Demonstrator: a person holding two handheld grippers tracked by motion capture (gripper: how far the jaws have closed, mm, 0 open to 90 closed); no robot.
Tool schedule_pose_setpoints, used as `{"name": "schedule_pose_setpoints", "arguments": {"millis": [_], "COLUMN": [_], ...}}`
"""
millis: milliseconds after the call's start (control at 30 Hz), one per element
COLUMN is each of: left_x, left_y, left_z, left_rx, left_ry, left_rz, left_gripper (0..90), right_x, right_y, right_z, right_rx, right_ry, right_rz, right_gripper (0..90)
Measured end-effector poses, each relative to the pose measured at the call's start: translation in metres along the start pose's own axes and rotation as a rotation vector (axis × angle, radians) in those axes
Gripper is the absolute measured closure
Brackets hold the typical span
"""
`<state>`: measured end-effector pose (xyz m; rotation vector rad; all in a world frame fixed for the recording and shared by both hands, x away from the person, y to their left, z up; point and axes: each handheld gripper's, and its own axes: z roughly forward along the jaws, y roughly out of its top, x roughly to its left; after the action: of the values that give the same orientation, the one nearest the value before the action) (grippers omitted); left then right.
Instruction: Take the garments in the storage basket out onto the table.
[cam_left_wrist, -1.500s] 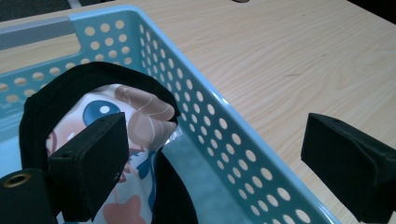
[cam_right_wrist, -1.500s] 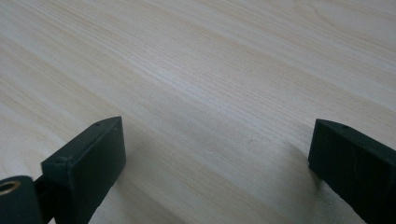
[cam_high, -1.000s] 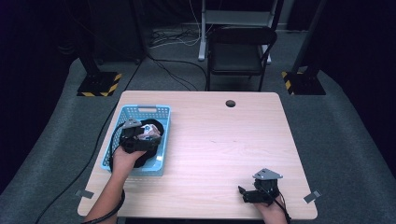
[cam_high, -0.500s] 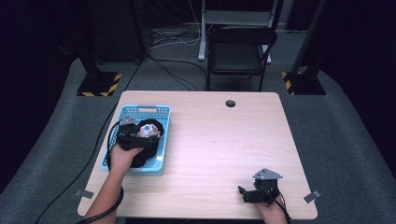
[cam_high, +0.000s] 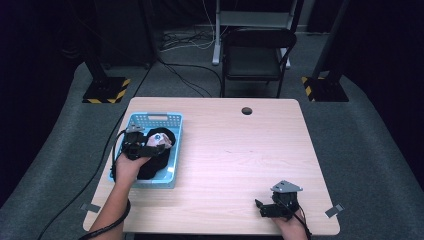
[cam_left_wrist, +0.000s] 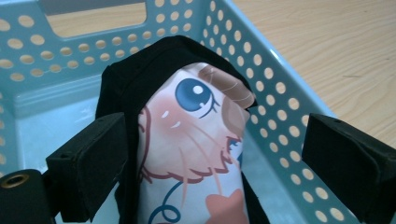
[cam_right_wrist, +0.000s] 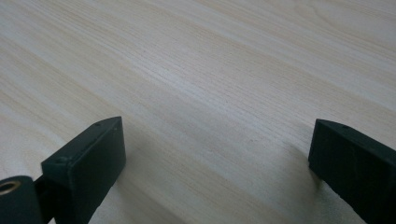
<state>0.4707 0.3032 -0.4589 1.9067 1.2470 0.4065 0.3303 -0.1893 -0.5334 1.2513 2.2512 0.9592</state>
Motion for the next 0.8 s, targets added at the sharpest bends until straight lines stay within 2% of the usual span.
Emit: {"name": "schedule_pose_setpoints", "arguments": {"millis": [433, 600, 800], "left_x": [0.006, 0.011, 0.013], "left_y": [0.002, 0.002, 0.002], "left_z": [0.010, 0.015, 0.019], "left_rx": [0.086, 0.109, 0.146], "left_ry": [0.017, 0.011, 0.016], "left_rz": [-0.032, -0.070, -0.086], "left_gripper": [6.7, 6.7, 6.9], "right_x": [0.000, 0.000, 0.000], "right_y": [0.000, 0.000, 0.000], "right_z": [0.000, 0.000, 0.000], "right_rx": [0.000, 0.000, 0.000], "right_ry": [0.000, 0.000, 0.001], "right_rz": [0.000, 0.000, 0.001], "right_gripper": [3.3, 3.3, 3.2]}}
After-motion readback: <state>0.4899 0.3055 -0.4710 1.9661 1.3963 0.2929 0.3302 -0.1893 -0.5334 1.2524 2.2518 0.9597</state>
